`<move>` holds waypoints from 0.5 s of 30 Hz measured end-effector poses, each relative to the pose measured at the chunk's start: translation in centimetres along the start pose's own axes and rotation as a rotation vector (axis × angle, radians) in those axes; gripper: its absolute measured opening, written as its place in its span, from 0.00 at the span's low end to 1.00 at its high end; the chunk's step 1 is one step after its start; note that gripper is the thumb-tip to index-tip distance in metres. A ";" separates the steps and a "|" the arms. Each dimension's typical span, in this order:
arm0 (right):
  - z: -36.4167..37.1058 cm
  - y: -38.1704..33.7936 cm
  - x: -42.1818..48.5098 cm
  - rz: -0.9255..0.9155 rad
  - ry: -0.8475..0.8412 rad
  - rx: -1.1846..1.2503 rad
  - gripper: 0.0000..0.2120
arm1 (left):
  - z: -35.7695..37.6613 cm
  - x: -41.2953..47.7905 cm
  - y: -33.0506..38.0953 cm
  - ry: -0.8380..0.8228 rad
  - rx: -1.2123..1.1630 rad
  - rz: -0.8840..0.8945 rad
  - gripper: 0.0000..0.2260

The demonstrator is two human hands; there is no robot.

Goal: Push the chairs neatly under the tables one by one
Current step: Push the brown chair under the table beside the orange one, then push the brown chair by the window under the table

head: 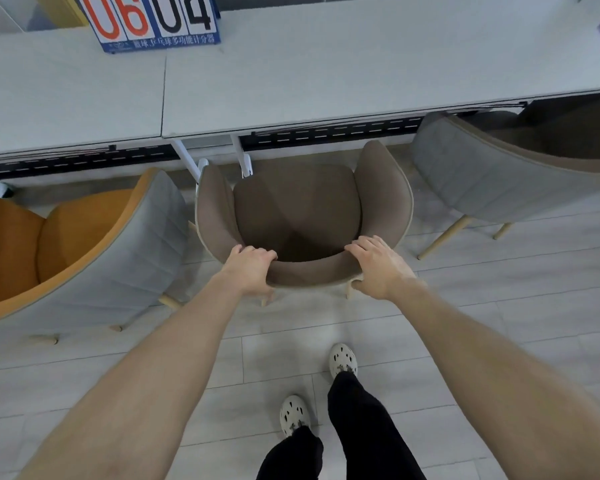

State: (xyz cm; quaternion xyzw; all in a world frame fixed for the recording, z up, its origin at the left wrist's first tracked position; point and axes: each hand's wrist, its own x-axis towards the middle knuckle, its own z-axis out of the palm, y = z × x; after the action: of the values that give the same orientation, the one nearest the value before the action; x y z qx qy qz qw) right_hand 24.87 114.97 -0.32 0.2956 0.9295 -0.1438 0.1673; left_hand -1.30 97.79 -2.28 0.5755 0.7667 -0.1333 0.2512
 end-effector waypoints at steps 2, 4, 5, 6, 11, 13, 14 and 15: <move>-1.0 1.2 -2.1 0.026 0.033 0.103 0.38 | -1.3 -0.3 2.4 0.002 -0.075 0.030 0.37; -2.0 3.3 -4.1 0.076 0.032 0.147 0.36 | -2.7 -0.4 5.1 -0.004 -0.159 0.052 0.35; -2.5 4.7 -5.0 0.113 0.026 0.165 0.35 | -3.4 -0.2 6.4 -0.006 -0.181 0.063 0.34; -3.0 6.2 -5.9 0.148 0.017 0.184 0.34 | -4.3 0.1 7.7 -0.005 -0.184 0.075 0.33; -4.9 16.9 -8.8 0.264 0.015 0.229 0.31 | -9.4 3.6 15.0 0.042 -0.137 0.100 0.27; -5.6 21.7 -9.8 0.282 0.054 0.259 0.30 | -11.5 5.6 18.8 0.067 -0.127 0.091 0.25; -6.2 24.1 -10.3 0.287 0.061 0.269 0.30 | -12.4 6.7 21.0 0.084 -0.127 0.088 0.24; -6.8 26.6 -11.0 0.292 0.057 0.271 0.30 | -13.3 7.8 23.3 0.096 -0.133 0.091 0.24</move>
State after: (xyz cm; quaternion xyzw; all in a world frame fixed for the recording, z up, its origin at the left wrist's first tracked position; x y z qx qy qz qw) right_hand 47.66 132.81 5.71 0.4511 0.8533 -0.2332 0.1186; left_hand 16.13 117.71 6.63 0.5976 0.7581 -0.0428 0.2576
